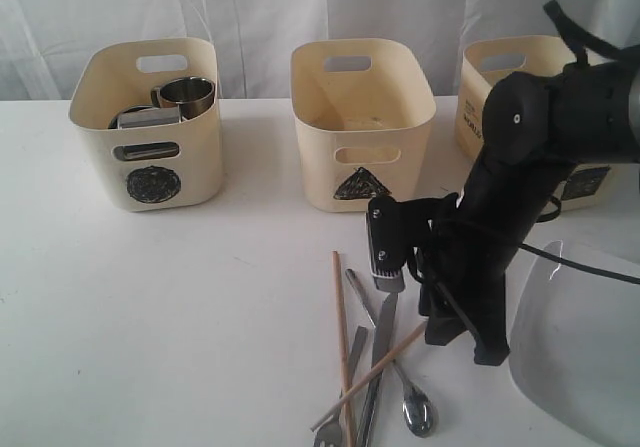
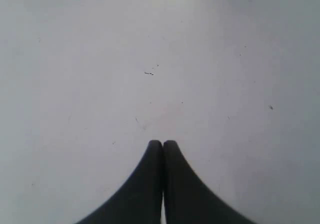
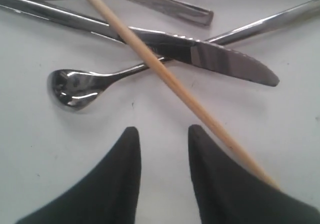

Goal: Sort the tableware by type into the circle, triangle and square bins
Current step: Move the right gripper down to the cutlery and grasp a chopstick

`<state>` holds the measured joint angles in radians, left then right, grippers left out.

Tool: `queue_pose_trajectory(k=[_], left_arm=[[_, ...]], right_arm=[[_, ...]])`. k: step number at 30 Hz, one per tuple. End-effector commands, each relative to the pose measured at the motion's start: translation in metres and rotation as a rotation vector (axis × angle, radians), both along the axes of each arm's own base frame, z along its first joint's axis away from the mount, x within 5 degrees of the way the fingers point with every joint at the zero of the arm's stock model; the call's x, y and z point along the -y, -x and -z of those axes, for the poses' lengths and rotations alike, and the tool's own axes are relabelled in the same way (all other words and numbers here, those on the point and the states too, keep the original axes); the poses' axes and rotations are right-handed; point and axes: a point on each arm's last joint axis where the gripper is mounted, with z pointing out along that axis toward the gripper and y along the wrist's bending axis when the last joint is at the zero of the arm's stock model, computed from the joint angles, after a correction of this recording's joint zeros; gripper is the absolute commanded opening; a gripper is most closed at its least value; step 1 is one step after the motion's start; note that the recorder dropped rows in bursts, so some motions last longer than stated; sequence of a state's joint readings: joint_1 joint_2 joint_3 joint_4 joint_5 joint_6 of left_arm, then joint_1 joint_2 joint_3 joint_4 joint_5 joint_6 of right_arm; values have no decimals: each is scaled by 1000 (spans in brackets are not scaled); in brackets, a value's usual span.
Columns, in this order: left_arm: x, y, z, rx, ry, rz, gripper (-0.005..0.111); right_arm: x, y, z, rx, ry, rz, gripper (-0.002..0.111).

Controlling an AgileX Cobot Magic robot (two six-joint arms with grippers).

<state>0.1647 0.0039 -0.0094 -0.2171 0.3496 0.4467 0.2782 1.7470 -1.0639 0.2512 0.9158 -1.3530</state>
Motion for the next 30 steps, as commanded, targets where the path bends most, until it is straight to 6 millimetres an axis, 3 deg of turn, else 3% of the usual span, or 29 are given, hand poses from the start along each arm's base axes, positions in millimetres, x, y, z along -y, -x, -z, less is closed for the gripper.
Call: queue_pose_trajectory(k=[1, 12, 19, 30], left_arm=[[1, 1, 4, -20, 8, 2, 0], [1, 1, 4, -20, 8, 2, 0], [1, 1, 4, -20, 8, 2, 0], [1, 1, 4, -20, 8, 2, 0]], right_arm=[[2, -3, 9, -7, 40, -29, 32], [0, -8, 14, 36, 57, -45, 33], [-14, -13, 22, 103, 48, -68, 51], [-14, -16, 47, 41, 72, -78, 50]])
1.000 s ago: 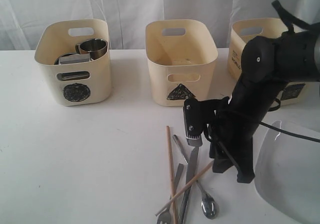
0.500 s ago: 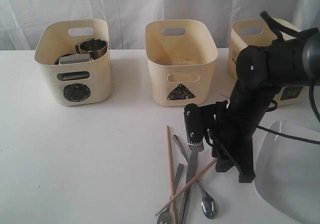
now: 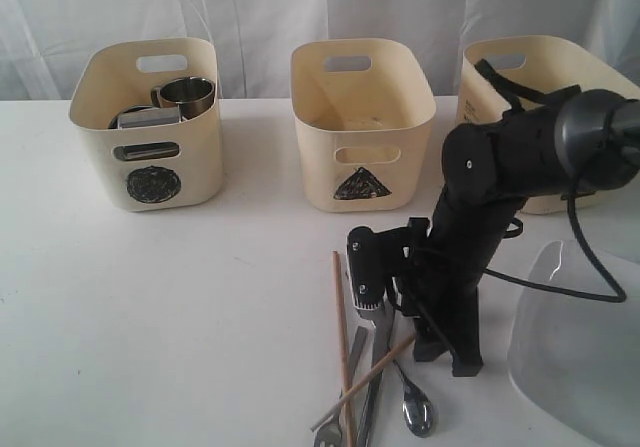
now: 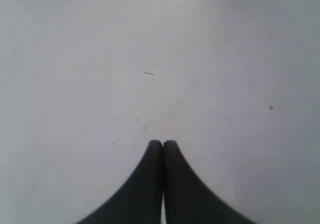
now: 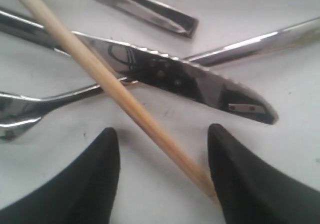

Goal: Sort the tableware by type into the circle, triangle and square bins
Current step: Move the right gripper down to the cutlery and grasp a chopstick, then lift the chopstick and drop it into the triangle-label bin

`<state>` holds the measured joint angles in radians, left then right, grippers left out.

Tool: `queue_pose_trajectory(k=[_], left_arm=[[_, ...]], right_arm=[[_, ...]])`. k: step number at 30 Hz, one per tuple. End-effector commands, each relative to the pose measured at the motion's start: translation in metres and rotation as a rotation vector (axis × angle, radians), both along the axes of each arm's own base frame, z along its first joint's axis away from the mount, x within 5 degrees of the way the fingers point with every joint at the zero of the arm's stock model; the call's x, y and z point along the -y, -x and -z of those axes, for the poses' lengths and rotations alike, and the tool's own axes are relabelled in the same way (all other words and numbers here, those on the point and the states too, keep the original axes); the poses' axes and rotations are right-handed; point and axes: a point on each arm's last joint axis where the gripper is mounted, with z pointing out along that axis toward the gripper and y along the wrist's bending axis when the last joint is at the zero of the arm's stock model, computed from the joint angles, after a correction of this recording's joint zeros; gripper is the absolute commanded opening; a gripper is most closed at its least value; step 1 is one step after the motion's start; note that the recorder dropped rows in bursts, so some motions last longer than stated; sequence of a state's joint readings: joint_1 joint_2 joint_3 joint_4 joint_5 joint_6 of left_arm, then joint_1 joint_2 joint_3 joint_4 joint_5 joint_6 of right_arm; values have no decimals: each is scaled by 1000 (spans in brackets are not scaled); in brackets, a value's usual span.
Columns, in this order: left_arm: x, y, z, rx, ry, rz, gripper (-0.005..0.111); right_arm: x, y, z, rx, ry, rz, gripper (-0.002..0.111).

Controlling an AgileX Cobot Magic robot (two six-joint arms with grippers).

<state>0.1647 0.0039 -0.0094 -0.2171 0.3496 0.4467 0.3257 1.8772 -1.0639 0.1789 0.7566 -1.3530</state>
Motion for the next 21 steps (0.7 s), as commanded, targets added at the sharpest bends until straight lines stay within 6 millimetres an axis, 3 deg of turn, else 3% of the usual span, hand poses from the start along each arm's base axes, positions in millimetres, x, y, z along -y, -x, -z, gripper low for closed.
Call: queue_pose_trajectory(k=[1, 10, 16, 21], left_arm=[[1, 1, 4, -20, 8, 2, 0], [1, 1, 4, -20, 8, 2, 0], [1, 1, 4, -20, 8, 2, 0], [1, 1, 4, -20, 8, 2, 0]], right_arm=[[-1, -1, 6, -12, 8, -17, 48], [0, -3, 11, 3, 29, -37, 0], [2, -3, -6, 44, 27, -48, 0], [1, 1, -63, 189, -37, -36, 0]])
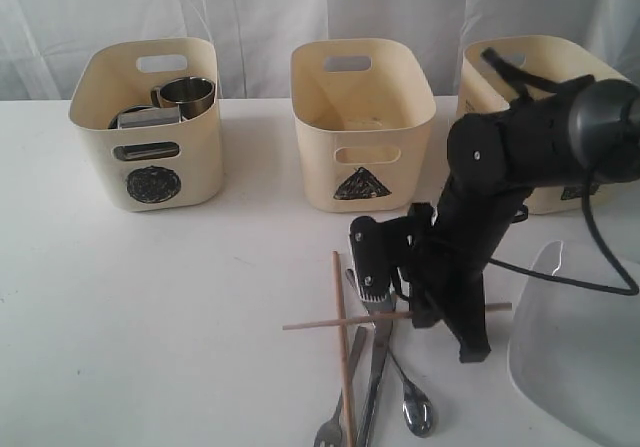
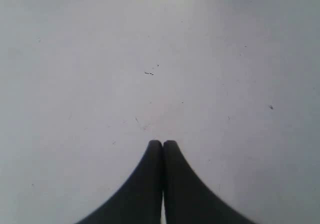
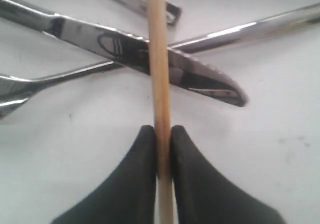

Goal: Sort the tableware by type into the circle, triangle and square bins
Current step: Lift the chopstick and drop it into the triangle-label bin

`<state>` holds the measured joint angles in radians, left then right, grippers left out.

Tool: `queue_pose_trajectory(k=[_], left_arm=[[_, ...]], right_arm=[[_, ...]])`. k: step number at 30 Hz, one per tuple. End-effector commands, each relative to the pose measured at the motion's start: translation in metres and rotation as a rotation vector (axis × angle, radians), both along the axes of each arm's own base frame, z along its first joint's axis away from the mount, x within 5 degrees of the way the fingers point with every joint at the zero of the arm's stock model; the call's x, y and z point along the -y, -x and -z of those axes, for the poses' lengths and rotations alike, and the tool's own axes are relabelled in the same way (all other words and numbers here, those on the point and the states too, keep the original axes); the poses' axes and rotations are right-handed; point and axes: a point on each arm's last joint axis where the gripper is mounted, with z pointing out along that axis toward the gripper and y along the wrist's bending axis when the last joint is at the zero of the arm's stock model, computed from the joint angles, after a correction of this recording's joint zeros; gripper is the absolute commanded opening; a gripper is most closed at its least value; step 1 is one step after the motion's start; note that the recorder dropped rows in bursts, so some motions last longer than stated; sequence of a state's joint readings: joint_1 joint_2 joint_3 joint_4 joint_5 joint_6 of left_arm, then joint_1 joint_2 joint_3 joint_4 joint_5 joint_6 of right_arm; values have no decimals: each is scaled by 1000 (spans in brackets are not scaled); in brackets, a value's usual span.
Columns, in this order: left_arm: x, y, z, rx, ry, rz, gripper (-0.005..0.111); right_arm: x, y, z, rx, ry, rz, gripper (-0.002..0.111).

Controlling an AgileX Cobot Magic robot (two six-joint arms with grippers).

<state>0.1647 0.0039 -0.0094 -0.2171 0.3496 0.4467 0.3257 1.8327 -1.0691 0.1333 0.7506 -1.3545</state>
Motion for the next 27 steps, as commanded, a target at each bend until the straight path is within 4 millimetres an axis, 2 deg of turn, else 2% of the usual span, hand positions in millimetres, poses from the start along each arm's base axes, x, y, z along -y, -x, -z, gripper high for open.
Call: queue_pose_trajectory(k=[1, 2, 4, 5, 8, 11, 14, 23, 27], left_arm=[[1, 1, 4, -20, 8, 2, 0], [1, 1, 4, -20, 8, 2, 0], [1, 1, 4, -20, 8, 2, 0], [1, 1, 4, -20, 8, 2, 0], [1, 1, 4, -20, 8, 2, 0], [1, 1, 4, -20, 8, 2, 0], [1, 1, 4, -20, 8, 2, 0], [1, 1, 4, -20, 8, 2, 0], [1, 1, 4, -20, 8, 2, 0]], right_arm=[[-2, 3, -60, 160, -78, -1, 0], [-3, 4, -80, 230, -117, 12, 0], [-5, 5, -109, 329, -192, 50, 0], [-6, 4, -130, 418, -253, 88, 0], [-8, 4, -177, 615, -455, 219, 0], [-8, 3, -210, 754, -635, 331, 0], [-8, 2, -225, 800, -754, 422, 0], [-8, 1, -226, 753, -839, 517, 0], [-6, -3, -228, 787, -878, 572, 0]])
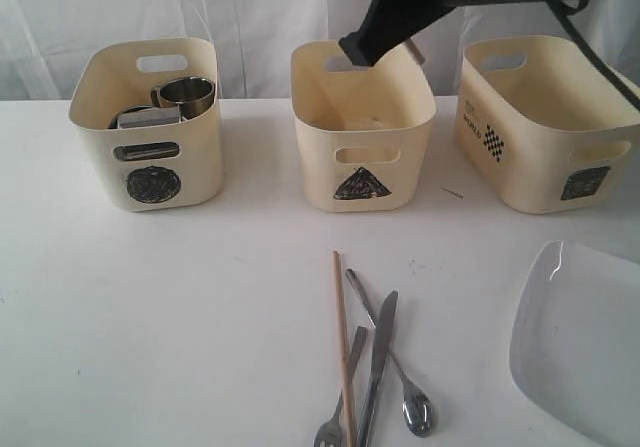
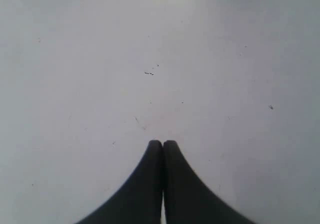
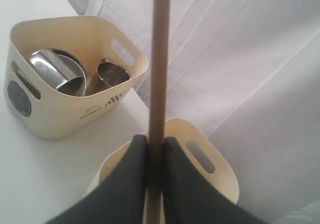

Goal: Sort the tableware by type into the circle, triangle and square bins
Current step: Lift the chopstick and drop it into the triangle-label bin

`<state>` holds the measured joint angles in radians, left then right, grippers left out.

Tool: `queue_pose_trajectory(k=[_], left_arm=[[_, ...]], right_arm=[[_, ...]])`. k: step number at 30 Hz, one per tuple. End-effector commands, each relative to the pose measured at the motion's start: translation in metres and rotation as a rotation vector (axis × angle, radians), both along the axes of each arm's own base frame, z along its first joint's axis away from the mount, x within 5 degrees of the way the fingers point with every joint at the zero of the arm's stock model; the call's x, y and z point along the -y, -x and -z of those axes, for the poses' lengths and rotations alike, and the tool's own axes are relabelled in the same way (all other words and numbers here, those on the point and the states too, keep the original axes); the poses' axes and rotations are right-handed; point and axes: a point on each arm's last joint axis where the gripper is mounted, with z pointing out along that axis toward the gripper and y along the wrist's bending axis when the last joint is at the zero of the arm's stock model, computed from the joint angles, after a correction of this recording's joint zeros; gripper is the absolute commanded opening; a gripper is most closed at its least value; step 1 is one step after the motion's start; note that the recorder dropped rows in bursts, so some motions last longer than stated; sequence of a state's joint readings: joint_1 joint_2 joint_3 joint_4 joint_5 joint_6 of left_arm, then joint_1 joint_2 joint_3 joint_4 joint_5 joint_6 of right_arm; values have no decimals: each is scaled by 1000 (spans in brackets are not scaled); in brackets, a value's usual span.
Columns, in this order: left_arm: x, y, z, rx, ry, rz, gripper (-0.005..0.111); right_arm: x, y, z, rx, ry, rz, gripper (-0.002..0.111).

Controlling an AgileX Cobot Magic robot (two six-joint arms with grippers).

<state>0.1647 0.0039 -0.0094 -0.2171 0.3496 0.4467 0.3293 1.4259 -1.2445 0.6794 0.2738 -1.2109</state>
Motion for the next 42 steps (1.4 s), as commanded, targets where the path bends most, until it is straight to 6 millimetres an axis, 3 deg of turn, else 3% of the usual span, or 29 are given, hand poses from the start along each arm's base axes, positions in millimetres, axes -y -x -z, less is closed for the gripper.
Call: queue_pose_trajectory(k=[1, 5, 9, 14, 19, 21, 24, 26, 31, 36, 42], left_arm=[[1, 1, 4, -20, 8, 2, 0], [1, 1, 4, -20, 8, 2, 0], [1, 1, 4, -20, 8, 2, 0], [1, 1, 4, -20, 8, 2, 0], [1, 1, 4, -20, 8, 2, 0], [1, 1, 4, -20, 8, 2, 0], [1, 1, 4, -20, 8, 2, 0], [1, 1, 4, -20, 8, 2, 0], [1, 1, 4, -20, 8, 2, 0], [1, 1, 4, -20, 8, 2, 0], [1, 1, 4, -20, 8, 2, 0]], right_arm=[[3, -6, -6, 43, -96, 80, 0], [13, -30, -1, 125, -259, 290, 0], [15, -56, 24, 116, -380, 428, 0], [8, -80, 61, 32, -417, 460, 0], [1, -97, 72, 30, -389, 447, 0], [-2, -107, 72, 40, -393, 444, 8], [-8, -123, 82, 32, -389, 444, 31], [-10, -129, 89, 25, -386, 447, 33], [-12, -127, 90, -7, -382, 430, 33], [-15, -118, 77, -55, -384, 378, 33], [-25, -71, 36, -277, -364, 146, 33]])
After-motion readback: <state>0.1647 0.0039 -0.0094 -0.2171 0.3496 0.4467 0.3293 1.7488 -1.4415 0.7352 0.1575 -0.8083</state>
